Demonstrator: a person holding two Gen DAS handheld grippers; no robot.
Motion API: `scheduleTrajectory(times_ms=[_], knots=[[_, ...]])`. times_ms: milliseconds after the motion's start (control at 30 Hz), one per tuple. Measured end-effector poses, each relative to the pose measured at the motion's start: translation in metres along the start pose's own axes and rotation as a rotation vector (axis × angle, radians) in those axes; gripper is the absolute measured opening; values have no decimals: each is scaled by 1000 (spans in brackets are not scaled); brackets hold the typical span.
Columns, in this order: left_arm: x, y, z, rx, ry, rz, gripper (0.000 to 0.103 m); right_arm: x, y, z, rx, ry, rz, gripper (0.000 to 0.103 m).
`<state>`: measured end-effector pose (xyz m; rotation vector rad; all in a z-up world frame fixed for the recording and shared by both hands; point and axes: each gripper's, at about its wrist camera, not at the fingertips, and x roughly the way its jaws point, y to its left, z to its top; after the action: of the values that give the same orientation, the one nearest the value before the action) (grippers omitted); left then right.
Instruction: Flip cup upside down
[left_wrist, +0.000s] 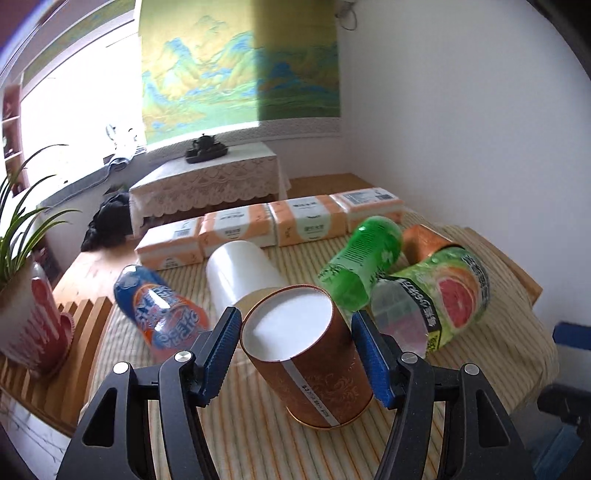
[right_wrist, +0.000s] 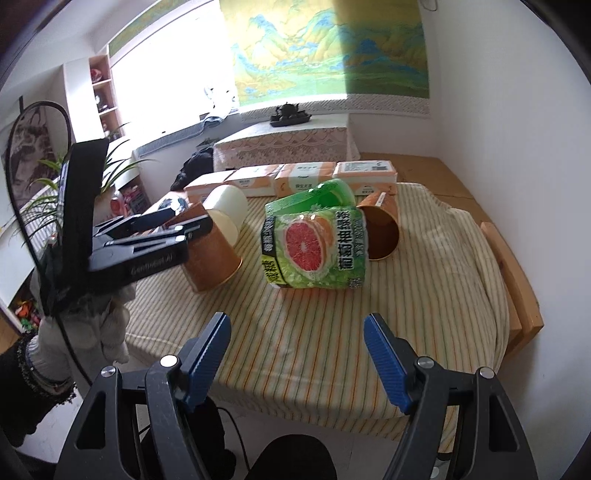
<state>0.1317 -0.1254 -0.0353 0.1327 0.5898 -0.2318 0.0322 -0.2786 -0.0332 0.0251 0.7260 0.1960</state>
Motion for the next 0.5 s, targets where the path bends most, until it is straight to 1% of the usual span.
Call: scheduleTrajectory(times_ms=[100, 267, 500], knots=[[6, -6, -4, 32, -3, -1, 65, -1, 0, 0, 11, -28, -40, 71], [7, -20, -12, 79, -17, -1, 65, -5, 2, 1, 5, -85, -131, 71], [9, -19, -14, 57, -20, -18, 65, -6, 0, 3, 21, -103, -138, 71]])
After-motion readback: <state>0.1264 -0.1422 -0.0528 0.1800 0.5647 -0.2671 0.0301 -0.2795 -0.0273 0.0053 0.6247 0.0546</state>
